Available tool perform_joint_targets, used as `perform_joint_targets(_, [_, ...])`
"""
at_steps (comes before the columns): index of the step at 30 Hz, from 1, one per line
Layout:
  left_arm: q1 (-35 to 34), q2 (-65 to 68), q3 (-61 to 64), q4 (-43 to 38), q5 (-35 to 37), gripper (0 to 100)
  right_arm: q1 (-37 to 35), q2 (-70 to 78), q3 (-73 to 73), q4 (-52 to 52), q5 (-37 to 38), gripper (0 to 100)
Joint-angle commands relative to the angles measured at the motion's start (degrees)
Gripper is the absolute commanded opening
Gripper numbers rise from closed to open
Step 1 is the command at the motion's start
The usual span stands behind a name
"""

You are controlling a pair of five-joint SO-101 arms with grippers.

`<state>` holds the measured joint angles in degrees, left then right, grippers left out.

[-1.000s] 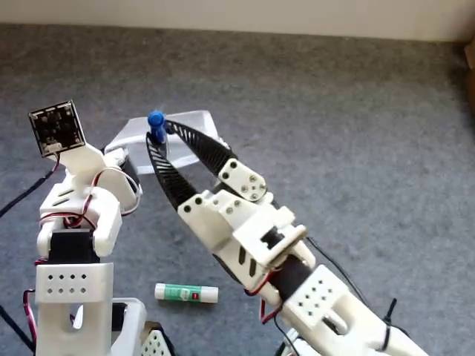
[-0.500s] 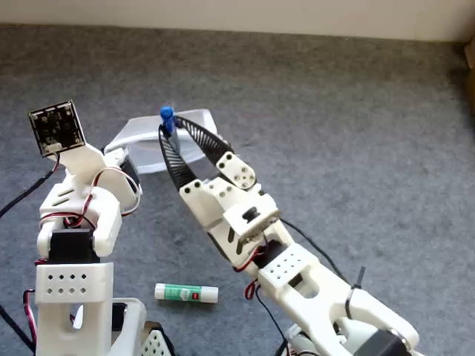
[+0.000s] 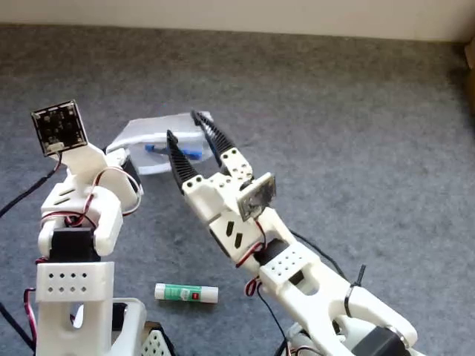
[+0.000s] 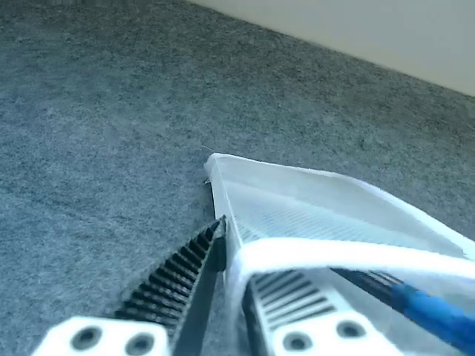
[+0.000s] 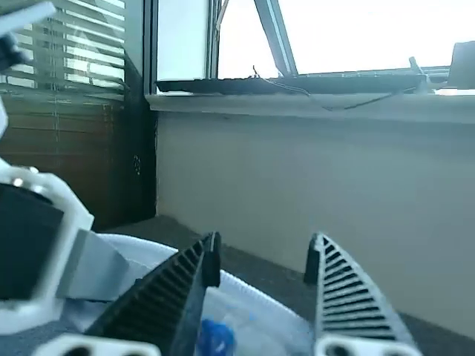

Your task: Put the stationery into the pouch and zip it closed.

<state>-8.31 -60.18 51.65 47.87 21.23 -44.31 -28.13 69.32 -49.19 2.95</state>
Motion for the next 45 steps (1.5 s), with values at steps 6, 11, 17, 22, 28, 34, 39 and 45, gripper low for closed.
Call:
perform_joint_targets(6, [-0.1, -0.2, -1.3, -0.4, 0.3, 1, -1.5, -26.8, -1.9, 30.5, -2.8, 20.2])
perform_joint_targets(11, [-0.2, -0.2, -1.3, -0.4, 0.3, 1, -1.5, -38.8, -14.8, 63.8, -7.6, 20.2])
perform_joint_targets(17, [-2.3, -0.2, -1.3, -0.4, 0.3, 1, -1.5, -34.6, -31.3, 92.6, -7.7, 20.2])
perform_joint_targets(22, [-3.3, -0.2, -1.3, -0.4, 0.3, 1, -1.7, -27.1, -34.2, 103.3, -7.4, 20.2])
perform_joint_targets(28, [-7.8, -0.2, -1.5, -0.5, 0.4, 1, -5.8, -23.3, -34.2, 114.0, -4.6, 20.2])
perform_joint_targets(34, [-8.6, -0.3, -1.3, -1.6, 0.4, 1, -18.2, -23.2, -26.1, 118.5, 2.8, 20.2])
perform_joint_targets(39, [-8.6, -0.3, -1.3, -1.7, 0.4, 1, -23.5, -23.1, -11.1, 103.8, 2.8, 20.2])
perform_joint_targets(45, [-8.7, -0.3, -1.3, -1.8, 0.4, 1, -26.5, -23.0, -2.0, 98.2, 2.7, 20.2])
